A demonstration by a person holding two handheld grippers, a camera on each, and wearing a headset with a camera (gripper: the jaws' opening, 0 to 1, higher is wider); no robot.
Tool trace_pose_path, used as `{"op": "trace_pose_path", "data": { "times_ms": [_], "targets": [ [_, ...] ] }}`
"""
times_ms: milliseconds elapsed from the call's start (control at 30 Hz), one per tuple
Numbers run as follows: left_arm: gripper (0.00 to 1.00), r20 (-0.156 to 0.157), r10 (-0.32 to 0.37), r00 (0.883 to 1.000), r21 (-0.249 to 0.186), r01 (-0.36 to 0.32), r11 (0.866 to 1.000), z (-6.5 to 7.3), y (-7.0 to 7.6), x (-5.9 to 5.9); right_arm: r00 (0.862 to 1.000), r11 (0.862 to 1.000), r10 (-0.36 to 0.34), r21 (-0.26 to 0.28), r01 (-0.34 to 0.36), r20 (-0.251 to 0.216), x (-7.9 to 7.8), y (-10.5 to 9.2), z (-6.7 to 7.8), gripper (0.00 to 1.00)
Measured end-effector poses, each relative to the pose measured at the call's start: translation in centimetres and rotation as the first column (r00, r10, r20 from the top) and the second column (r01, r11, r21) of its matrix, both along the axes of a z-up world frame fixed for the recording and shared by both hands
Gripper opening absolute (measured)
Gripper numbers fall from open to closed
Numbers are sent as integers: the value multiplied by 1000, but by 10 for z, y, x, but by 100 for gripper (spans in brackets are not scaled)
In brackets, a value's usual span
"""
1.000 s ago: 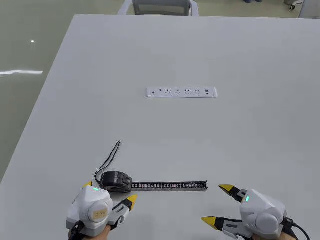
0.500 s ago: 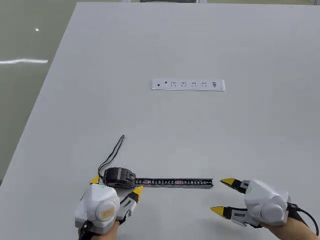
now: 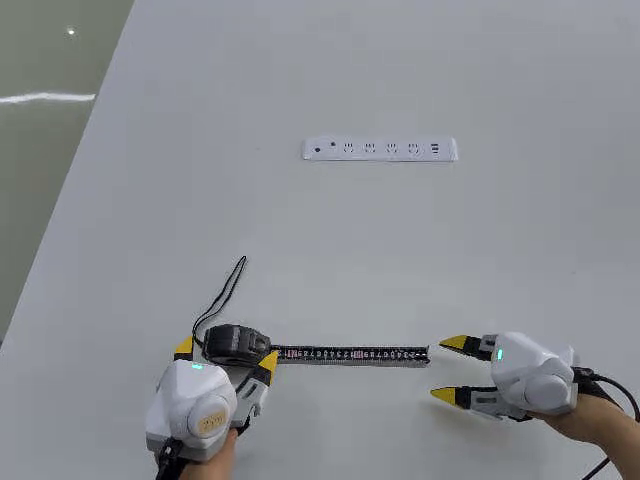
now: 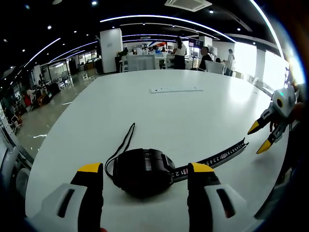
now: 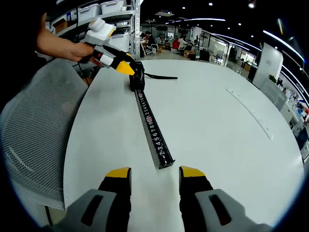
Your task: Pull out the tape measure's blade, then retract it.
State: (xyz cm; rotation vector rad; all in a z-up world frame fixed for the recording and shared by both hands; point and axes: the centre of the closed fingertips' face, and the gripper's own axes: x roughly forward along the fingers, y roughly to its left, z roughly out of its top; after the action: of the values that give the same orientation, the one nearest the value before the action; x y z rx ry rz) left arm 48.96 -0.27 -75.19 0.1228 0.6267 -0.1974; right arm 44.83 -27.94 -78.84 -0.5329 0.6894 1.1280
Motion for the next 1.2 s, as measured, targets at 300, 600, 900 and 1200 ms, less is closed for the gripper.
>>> {"op": "trace_pose_path", "data": {
  "times_ms": [300,600,900,1200],
  "targets": [
    [68,6,14,1000,-5,-14,1000,-2,-3,1,997,997,76,15,-76,-17,9,5,-9,34],
    [67,27,29,999,-13,-29,1000,0,-2,6,992,992,123,46,-121,-38,14,8,-15,25],
    [67,26,24,999,-13,-23,1000,-3,-6,4,985,986,163,49,-161,-47,17,11,-23,18],
    [66,33,49,998,-22,-48,999,-2,-5,7,985,984,170,66,-167,-41,20,12,-23,14]
  ]
}}
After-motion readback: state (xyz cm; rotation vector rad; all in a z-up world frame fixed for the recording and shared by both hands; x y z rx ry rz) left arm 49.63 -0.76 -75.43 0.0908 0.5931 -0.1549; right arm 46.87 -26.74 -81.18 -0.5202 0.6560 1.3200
